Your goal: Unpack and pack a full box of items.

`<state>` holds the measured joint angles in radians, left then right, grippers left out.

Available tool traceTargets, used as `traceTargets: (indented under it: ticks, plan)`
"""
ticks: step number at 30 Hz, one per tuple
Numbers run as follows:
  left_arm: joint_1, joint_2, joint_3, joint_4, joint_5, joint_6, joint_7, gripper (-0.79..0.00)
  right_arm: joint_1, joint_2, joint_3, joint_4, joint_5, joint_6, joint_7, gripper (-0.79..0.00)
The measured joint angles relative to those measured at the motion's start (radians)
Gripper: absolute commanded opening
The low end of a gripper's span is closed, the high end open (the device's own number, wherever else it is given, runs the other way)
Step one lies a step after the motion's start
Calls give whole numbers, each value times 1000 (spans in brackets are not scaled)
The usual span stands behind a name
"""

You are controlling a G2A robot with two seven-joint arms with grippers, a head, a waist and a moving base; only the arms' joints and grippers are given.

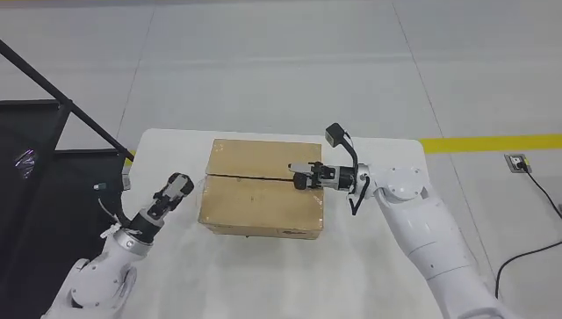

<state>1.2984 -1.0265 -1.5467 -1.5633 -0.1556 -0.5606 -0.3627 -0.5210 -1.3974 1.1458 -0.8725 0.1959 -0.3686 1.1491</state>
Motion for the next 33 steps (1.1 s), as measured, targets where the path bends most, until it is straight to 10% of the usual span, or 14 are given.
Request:
traceTargets:
  ticks: [13, 33]
  plan:
    - [74, 6, -72, 4, -56, 37, -10, 0, 0, 0, 0, -1, -1, 1, 0, 0]
    - [-22, -38, 81, 248, -184, 175, 19, 0, -31, 9, -23, -55, -40, 49, -78, 0]
